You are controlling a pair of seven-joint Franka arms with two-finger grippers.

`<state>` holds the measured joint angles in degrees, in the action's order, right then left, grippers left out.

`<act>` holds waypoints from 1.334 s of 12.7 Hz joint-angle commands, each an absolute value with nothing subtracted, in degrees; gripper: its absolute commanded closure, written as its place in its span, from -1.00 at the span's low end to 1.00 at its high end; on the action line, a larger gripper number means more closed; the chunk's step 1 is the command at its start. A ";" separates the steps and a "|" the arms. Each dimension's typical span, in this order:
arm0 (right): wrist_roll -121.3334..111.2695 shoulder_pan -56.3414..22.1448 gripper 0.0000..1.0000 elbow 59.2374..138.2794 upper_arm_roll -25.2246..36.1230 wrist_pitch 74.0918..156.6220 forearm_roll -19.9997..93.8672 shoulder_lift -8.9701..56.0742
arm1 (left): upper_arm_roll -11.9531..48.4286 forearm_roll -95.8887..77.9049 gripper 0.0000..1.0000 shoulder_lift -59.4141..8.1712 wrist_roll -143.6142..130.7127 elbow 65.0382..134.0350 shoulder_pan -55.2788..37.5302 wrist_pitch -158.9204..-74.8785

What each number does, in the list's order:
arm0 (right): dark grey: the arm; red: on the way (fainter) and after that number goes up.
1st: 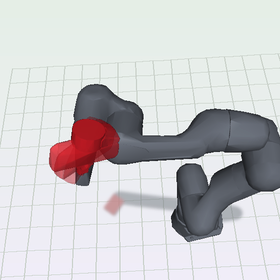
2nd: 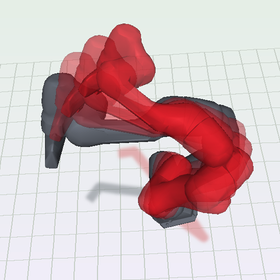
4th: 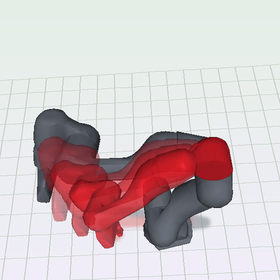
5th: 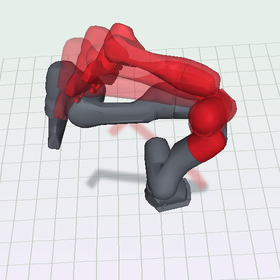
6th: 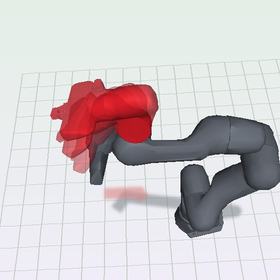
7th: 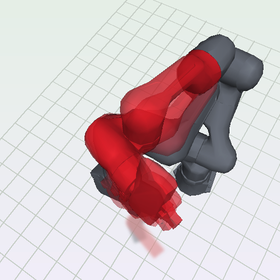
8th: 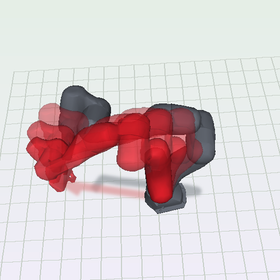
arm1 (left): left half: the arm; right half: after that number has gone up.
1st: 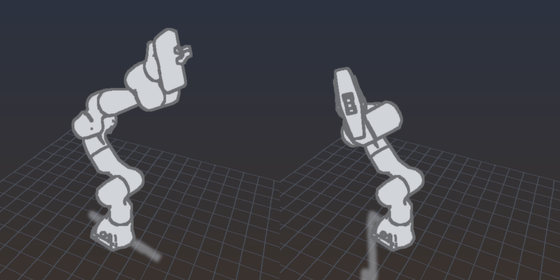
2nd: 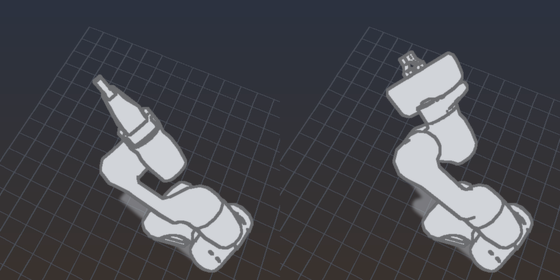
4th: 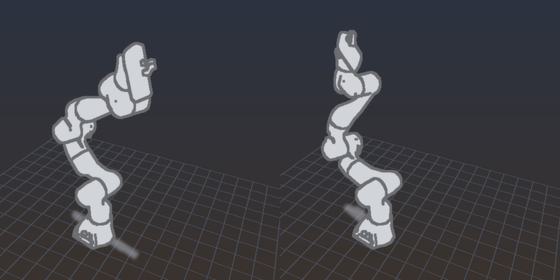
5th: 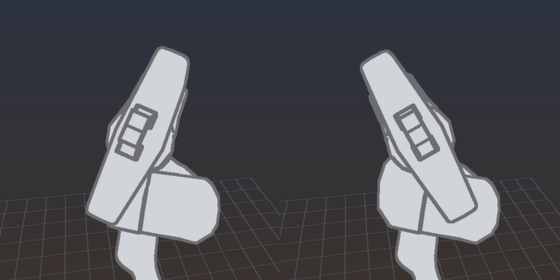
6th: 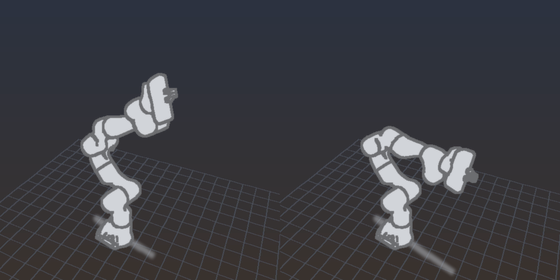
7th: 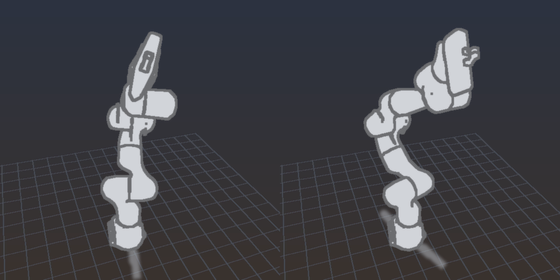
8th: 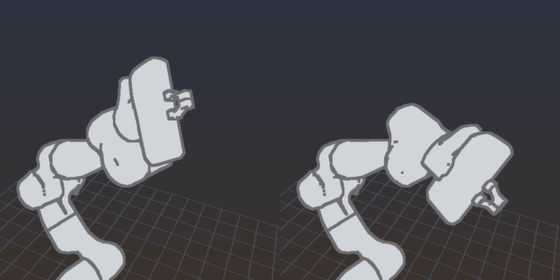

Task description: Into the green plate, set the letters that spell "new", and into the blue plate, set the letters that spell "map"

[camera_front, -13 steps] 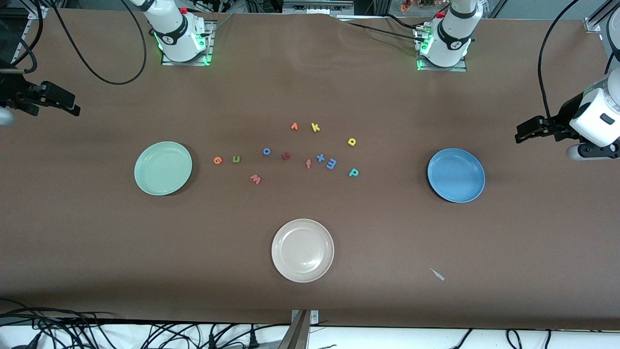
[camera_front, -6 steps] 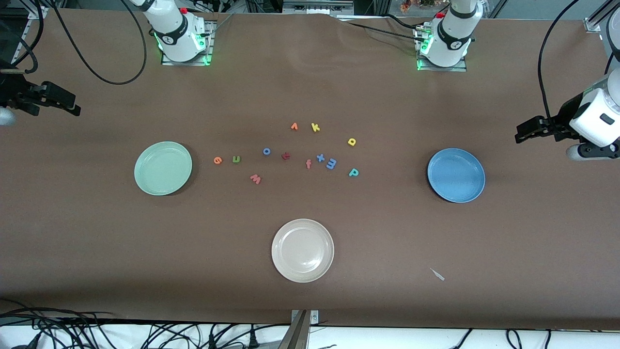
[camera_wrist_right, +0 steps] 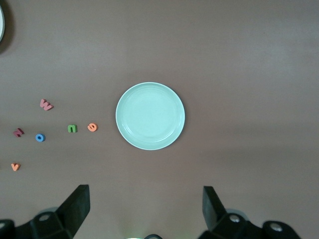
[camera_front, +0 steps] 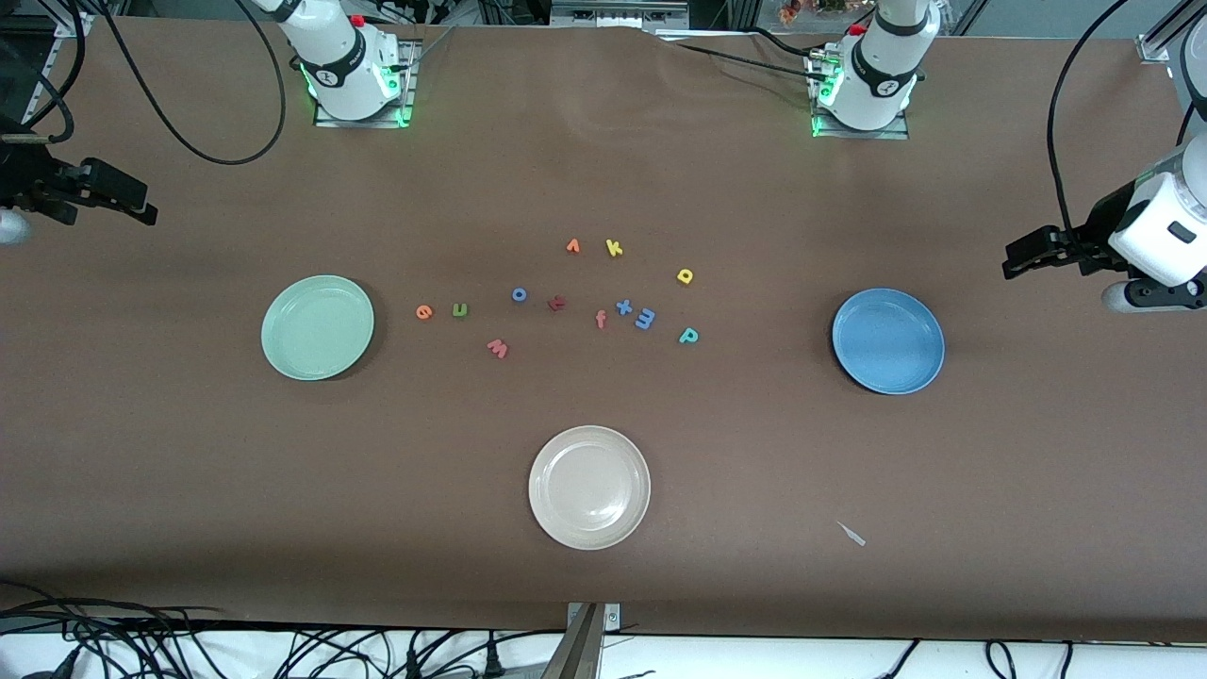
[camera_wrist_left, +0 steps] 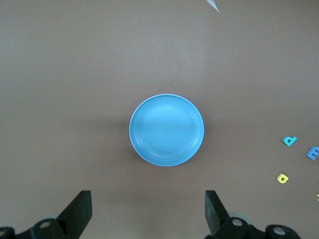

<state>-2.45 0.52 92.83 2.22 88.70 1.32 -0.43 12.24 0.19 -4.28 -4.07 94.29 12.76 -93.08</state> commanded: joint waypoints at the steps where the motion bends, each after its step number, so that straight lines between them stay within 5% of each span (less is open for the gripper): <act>1: -1.93 0.53 -1.00 93.52 2.11 88.24 0.62 -1.41 | 12.39 -1.32 -1.00 -4.48 -2.99 93.25 13.10 -91.76; 17: -1.93 0.53 -1.00 93.52 2.20 88.07 0.62 -1.41 | 12.48 -0.62 -1.00 -2.29 -2.64 91.85 13.10 -89.65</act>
